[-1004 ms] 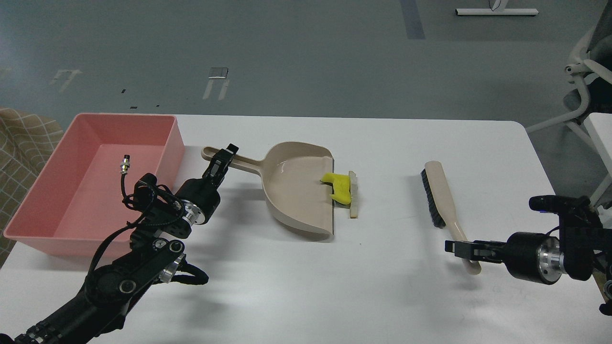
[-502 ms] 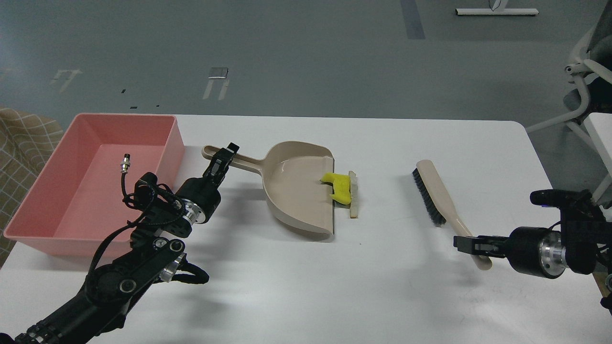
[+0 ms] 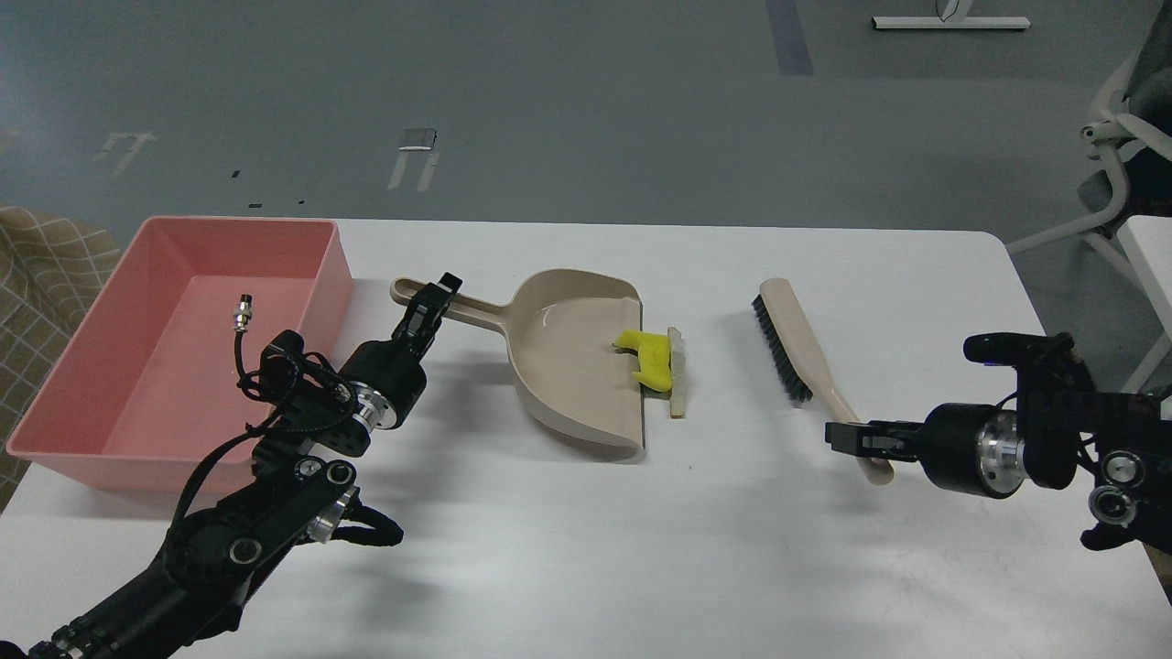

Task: Sweep and dump garbage into bin
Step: 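Sweep the brush across the dustpan toward the left gripper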

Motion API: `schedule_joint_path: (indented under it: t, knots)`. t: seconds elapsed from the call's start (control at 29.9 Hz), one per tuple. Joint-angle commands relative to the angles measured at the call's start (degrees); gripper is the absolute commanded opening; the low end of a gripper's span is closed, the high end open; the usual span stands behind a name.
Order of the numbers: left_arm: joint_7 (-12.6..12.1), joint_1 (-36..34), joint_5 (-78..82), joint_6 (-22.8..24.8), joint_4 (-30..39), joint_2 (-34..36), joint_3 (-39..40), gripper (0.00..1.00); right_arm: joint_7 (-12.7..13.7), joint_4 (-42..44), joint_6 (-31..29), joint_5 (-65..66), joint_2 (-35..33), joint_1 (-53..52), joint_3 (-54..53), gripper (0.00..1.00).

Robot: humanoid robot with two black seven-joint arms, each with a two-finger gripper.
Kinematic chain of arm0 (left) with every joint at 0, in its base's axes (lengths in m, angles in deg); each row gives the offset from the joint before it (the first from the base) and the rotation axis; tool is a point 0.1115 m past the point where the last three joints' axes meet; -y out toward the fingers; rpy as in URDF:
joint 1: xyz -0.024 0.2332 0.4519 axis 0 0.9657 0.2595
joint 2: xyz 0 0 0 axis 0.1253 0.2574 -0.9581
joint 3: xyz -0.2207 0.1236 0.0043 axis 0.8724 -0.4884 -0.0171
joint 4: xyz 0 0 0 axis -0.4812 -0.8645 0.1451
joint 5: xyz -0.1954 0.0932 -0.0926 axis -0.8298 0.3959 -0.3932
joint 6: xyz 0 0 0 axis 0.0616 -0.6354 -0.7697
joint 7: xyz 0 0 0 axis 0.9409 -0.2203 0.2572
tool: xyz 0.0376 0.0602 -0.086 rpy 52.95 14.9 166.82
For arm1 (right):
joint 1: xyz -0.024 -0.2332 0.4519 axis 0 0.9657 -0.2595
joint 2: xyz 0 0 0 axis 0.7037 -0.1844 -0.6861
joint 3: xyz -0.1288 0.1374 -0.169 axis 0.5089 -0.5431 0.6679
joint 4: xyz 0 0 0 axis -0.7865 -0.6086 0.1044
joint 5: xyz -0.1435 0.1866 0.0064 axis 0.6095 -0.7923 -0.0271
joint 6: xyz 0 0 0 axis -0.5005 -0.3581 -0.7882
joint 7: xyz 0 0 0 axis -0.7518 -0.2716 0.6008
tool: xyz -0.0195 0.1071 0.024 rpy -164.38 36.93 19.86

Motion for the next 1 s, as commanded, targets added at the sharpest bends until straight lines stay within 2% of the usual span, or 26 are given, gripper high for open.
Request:
schedule_joint_path:
  t: [0.0,0.37,0.5,0.6,0.8,0.97]
  knots:
    - [0.16,-0.02,0.07,-0.09,0.01,0.09,0.00,0.00,-0.42,1.30,-0.05,-0.45,4.21,0.17,0.00,0.00]
    - [0.33,0.16,0.07,-0.79,0.01,0.18,0.00,0.00,-0.68,5.08,-0.75,-5.72,16.18,-0.97,0.00,0.00]
    - [0.33,0.24,-0.01,-0.79,0.01,0.18,-0.09,0.00,-2.26,6.66,-0.58,-6.86,19.16,-2.73,0.00,0.00]
    - [0.33,0.77,-0.01,-0.97,0.01,0.09,0.00,0.00,-2.35,7.97,-0.05,-8.45,22.06,-3.69,-0.09,0.00]
    - [0.42,1.21,-0.28,-0.97,0.01,-0.61,0.26,0.00,-2.27,8.42,0.04,-10.29,21.81,-7.12,0.00,0.00]
    - [0.42,1.56,-5.44,-0.97,0.01,-1.23,0.44,0.00,-2.27,7.98,-0.05,-12.05,17.95,-9.84,-0.18,0.00]
